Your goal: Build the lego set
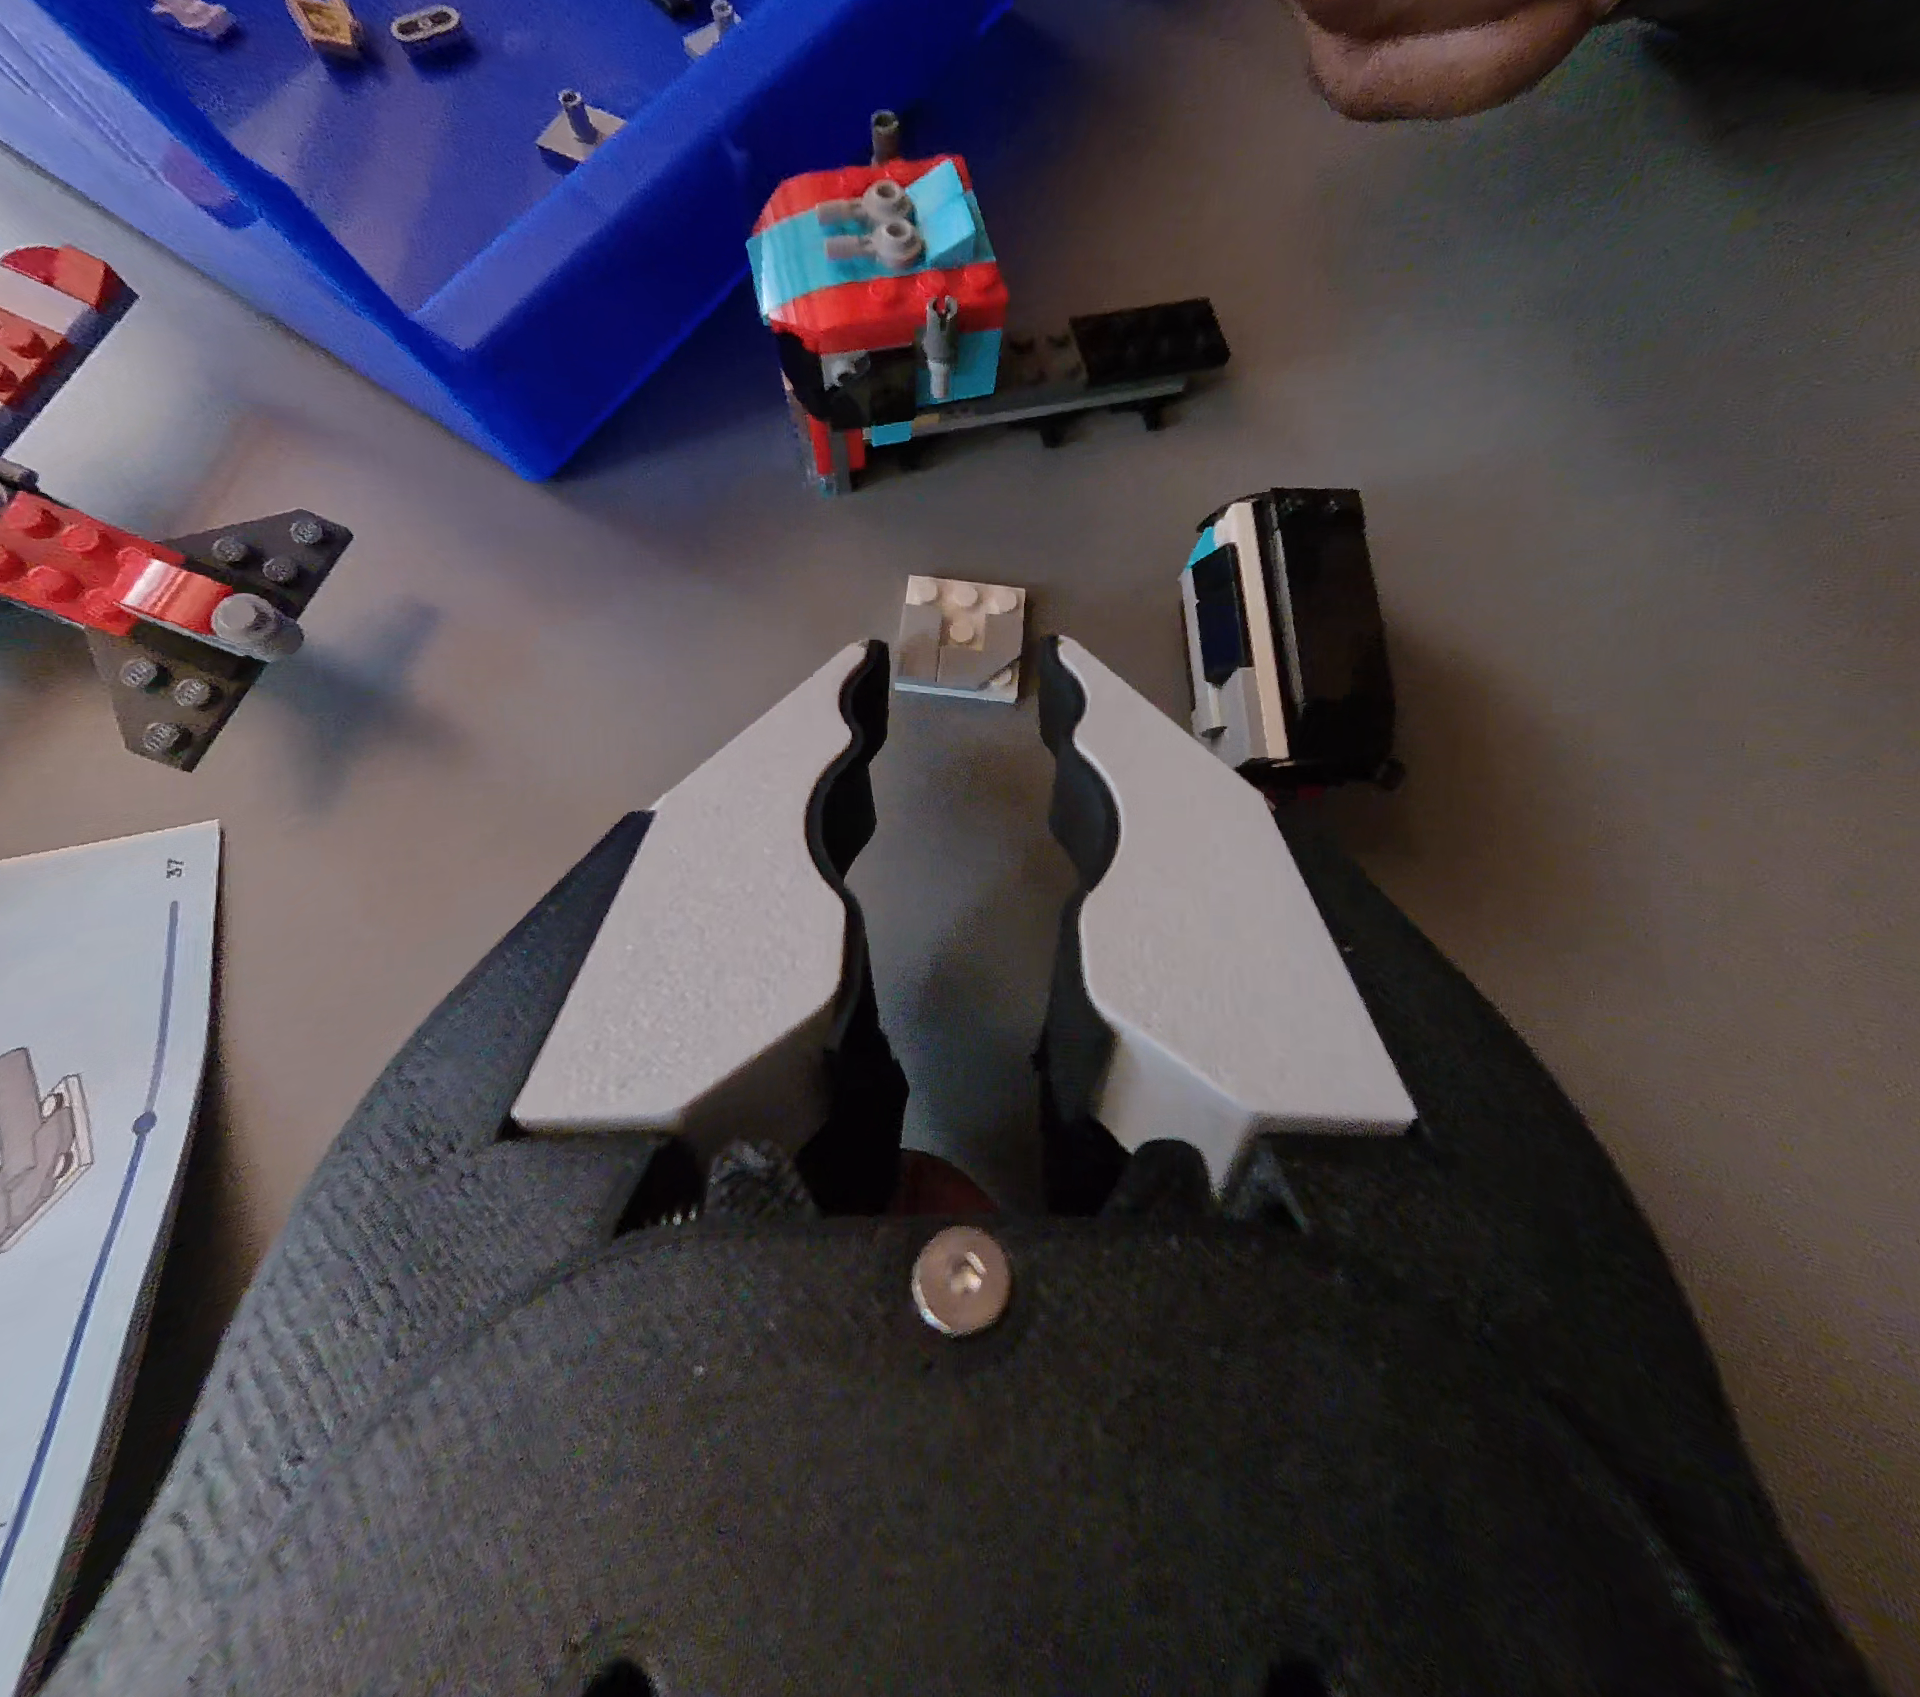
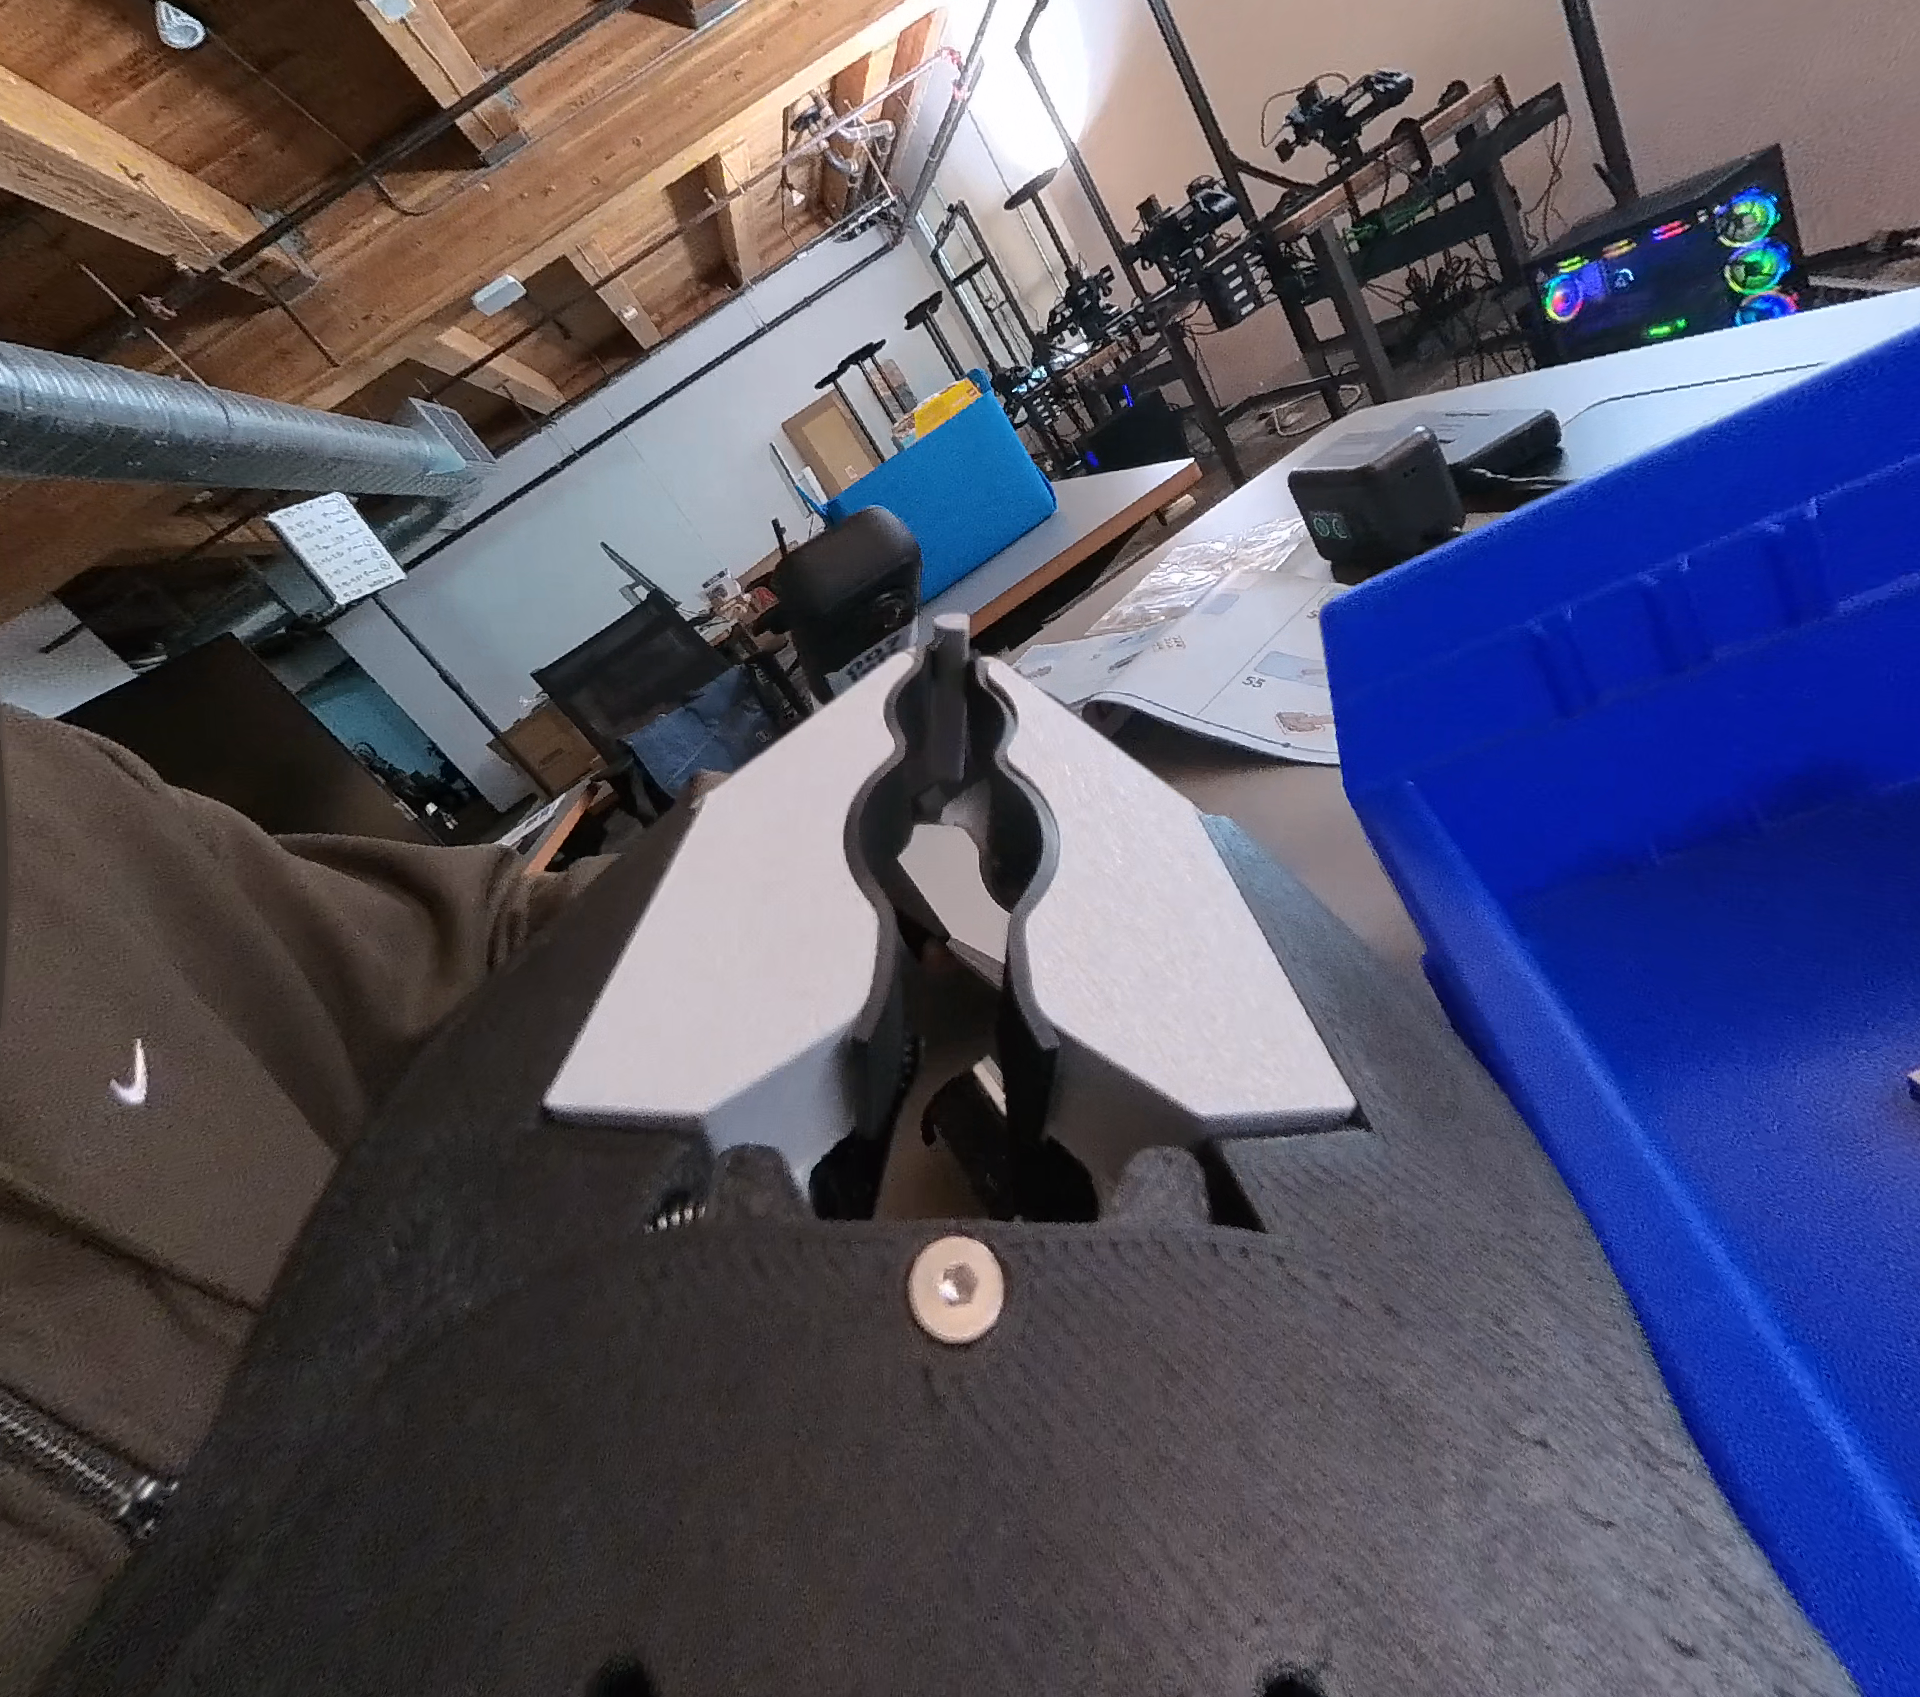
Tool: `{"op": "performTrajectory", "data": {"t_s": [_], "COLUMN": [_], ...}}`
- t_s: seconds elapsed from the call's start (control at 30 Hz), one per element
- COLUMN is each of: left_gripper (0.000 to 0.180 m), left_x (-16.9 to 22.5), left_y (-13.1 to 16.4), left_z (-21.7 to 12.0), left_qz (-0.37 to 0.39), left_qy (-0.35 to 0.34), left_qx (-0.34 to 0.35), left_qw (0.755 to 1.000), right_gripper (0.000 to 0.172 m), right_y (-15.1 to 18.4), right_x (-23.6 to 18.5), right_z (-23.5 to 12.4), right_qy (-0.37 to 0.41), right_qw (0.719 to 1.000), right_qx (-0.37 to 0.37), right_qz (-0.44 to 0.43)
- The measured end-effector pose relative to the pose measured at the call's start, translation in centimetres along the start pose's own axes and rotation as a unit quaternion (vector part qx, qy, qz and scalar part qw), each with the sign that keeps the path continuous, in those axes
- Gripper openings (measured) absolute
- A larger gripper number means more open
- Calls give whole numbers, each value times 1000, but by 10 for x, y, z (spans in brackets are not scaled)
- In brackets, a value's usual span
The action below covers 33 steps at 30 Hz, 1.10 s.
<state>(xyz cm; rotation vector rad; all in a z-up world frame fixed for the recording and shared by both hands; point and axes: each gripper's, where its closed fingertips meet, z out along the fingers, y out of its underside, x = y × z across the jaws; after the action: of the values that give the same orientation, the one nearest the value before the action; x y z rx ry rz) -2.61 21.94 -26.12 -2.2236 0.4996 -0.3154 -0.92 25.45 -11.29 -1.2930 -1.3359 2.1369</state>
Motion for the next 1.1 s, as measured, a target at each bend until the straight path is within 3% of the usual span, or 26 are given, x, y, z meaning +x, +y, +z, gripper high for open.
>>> {"op": "performTrajectory", "data": {"t_s": [0.27,0.47,0.7,0.93,1.1], "left_gripper": [42,28,26,26,26], "left_x": [-4,-2,1,30,55], "left_y": [6,5,6,33,58], "left_z": [7,8,-10,-56,-79], "left_qz": [10,23,27,49,78], "left_qy": [-20,-22,-38,-24,-3], "left_qx": [-31,-31,2,36,25], "left_qw": [999,999,999,998,997], "right_gripper": [7,8,7,8,7], "right_y": [6,17,36,80,138], "right_x": [-2,-5,-19,-63,-93], "right_z": [1,5,12,19,27], "right_qy": [-8,-15,-34,-75,-93], "right_qw": [1000,999,996,978,949], "right_qx": [-13,-33,-83,-194,-302], "right_qz": [4,2,-11,-7,-14]}}
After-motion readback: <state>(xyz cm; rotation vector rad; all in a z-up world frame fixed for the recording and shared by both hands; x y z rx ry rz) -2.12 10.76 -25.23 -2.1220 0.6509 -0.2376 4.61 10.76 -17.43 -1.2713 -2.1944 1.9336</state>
